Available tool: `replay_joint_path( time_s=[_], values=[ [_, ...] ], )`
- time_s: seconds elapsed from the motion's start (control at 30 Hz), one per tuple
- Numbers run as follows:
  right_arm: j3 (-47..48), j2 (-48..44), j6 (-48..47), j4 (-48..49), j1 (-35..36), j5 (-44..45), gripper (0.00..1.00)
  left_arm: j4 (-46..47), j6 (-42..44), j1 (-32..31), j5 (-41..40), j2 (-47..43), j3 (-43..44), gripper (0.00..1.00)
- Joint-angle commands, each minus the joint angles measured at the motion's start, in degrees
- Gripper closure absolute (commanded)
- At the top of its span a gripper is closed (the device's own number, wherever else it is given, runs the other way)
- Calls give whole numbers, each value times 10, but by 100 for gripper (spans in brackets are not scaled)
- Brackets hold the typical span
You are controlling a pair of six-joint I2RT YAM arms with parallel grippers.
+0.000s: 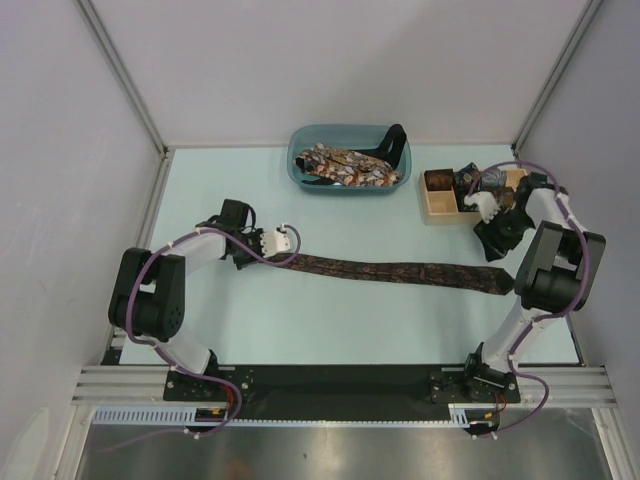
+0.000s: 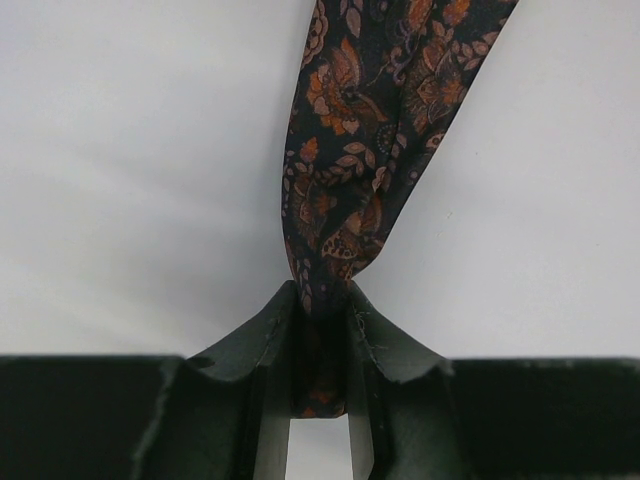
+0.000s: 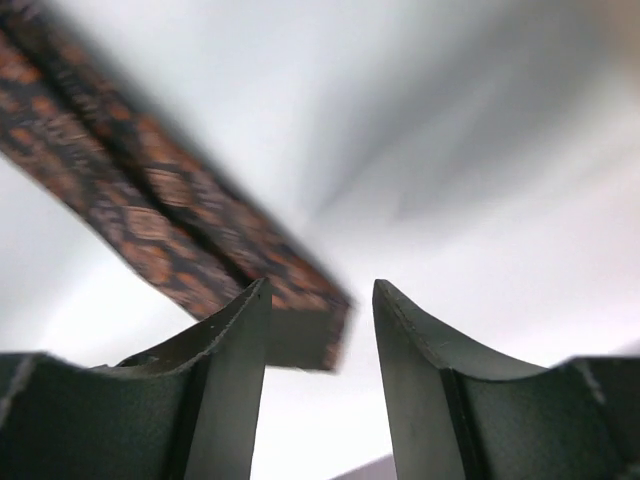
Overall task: Roll the ties
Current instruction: Roll the tie at the center of the board.
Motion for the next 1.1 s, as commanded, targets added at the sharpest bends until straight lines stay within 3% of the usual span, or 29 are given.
replay_joint_path(
  time_s=[0.0,0.27,0.6,0.7,0.73,0.8,0.83,0.87,1.07],
  values=[
    [78,12,51,-40,-60,-47,49,-10,4,3,1,6,18,72],
    [39,20,67,3,-79,-31,31,-13,-1,3,0,14,24,71],
    [-41,42,89,110,-72,13,32,-23,-1,3,1,14,28,71],
    [-58,48,82,121,-66,23,44,-27,-2,3,1,16,32,71],
    [-60,47,80,122,-65,23,58,-27,-1,3,0,16,33,71],
    [-61,42,79,123,-61,23,75,-28,-1,3,-1,17,36,70],
    [-60,38,77,125,-60,24,92,-28,-1,3,0,17,37,71],
    [-59,35,77,128,-59,29,100,-28,-3,3,3,16,38,71],
    [8,46,67,161,-67,65,100,-32,-23,-5,20,16,52,73]
  ],
)
